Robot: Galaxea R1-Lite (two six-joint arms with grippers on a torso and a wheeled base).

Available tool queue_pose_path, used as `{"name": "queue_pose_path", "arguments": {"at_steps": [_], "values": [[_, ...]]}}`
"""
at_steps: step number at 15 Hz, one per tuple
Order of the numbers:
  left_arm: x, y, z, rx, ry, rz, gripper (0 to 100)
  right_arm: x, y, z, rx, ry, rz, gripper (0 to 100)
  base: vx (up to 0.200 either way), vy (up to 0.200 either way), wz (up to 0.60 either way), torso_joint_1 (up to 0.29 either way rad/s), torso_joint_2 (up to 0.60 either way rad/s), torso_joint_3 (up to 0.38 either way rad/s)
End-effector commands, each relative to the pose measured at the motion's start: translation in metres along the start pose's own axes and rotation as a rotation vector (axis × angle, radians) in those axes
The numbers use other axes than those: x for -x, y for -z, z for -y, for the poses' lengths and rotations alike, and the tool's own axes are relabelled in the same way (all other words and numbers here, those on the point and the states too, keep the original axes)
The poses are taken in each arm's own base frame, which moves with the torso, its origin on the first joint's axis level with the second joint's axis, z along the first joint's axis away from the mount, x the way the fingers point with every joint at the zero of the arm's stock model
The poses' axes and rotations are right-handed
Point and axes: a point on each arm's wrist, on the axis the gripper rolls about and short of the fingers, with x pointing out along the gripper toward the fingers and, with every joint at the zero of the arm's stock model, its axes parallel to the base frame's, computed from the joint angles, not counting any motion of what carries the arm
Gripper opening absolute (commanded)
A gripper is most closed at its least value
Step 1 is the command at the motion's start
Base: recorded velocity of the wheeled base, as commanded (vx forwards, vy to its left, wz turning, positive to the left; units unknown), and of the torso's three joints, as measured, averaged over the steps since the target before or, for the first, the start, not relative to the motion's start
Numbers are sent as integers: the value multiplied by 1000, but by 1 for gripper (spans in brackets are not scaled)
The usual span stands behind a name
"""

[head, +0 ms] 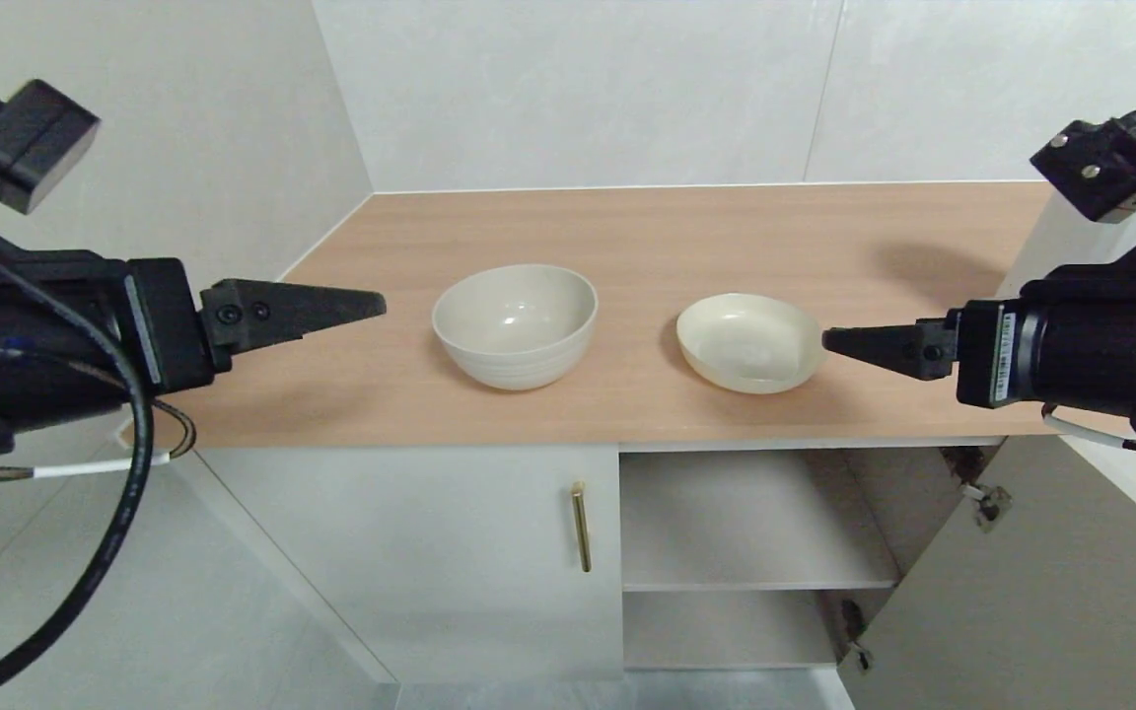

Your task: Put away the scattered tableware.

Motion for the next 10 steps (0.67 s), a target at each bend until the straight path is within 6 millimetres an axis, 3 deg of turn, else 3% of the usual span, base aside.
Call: {"name": "queue_pose_path", "arguments": {"at_steps": [1, 3, 4, 5, 10], "values": [[-18, -8, -4, 19, -33, -43, 100, -11, -15, 0, -84, 53, -49, 100, 0, 0, 0, 0, 0, 0], [-34, -20, -7, 81, -124, -2, 100, -15, -21, 0, -125, 97, -46, 100, 0, 0, 0, 0, 0, 0], [-69, -26, -10, 144, -280, 33, 100, -27, -20, 2, -147, 190, -40, 100, 0, 0, 0, 0, 0, 0], [-86, -19, -12, 140, -370, 28, 100, -32, -21, 3, -157, 225, -29, 100, 0, 0, 0, 0, 0, 0], [-102, -16, 0, 118, -369, 36, 100, -44, -16, 4, -162, 275, -37, 100, 0, 0, 0, 0, 0, 0]]}}
